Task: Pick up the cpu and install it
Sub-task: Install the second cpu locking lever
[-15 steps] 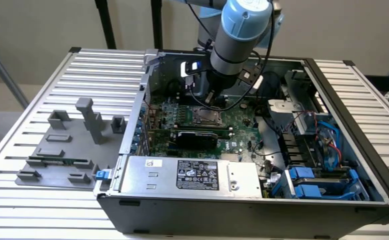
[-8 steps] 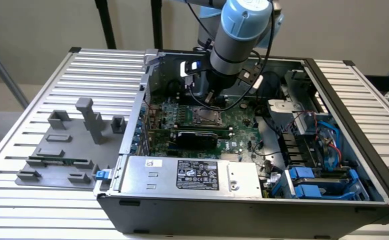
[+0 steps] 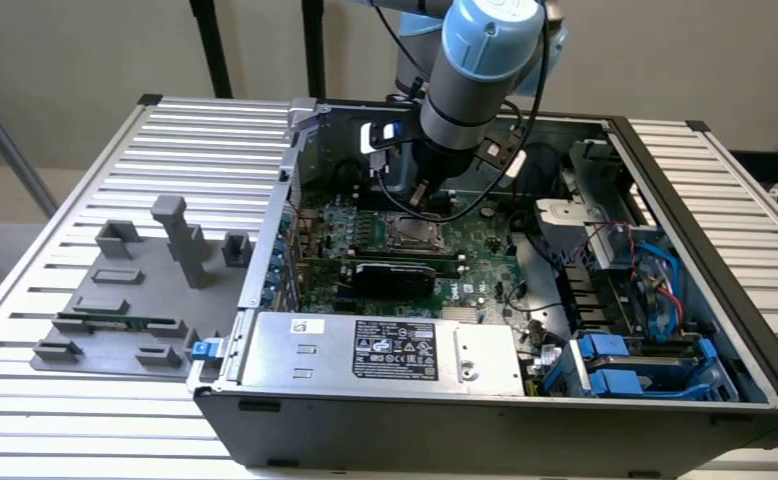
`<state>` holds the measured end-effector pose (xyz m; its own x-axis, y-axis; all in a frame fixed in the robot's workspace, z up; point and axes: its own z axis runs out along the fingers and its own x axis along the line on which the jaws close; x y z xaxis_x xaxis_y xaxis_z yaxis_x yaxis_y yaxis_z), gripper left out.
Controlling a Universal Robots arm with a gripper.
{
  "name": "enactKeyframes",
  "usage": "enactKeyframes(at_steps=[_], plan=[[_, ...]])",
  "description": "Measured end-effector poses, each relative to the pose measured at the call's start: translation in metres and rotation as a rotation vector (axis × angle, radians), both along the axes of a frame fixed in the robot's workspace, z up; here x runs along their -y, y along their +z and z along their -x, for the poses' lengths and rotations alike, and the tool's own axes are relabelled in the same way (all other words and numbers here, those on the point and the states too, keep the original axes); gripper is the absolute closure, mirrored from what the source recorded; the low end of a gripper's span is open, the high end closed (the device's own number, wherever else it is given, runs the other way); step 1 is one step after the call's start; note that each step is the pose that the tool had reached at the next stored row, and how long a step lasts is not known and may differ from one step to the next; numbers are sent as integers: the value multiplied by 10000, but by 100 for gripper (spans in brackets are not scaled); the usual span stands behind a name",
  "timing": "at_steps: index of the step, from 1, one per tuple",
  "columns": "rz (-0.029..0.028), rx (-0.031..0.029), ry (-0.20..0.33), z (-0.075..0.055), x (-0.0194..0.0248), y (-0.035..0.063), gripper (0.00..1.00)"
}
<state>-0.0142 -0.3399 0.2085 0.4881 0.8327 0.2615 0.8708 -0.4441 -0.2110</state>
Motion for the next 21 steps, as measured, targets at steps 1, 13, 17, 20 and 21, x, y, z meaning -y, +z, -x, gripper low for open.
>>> enactKeyframes(at_steps=[1, 13, 17, 20, 21], plan=[[-1, 0, 0, 1, 2, 0, 89], [18, 131, 12, 204, 146, 53, 89], [22, 171, 12, 242, 233, 152, 89], [21, 183, 12, 260, 317, 251, 89], [23, 185, 11, 266, 344, 277, 89]])
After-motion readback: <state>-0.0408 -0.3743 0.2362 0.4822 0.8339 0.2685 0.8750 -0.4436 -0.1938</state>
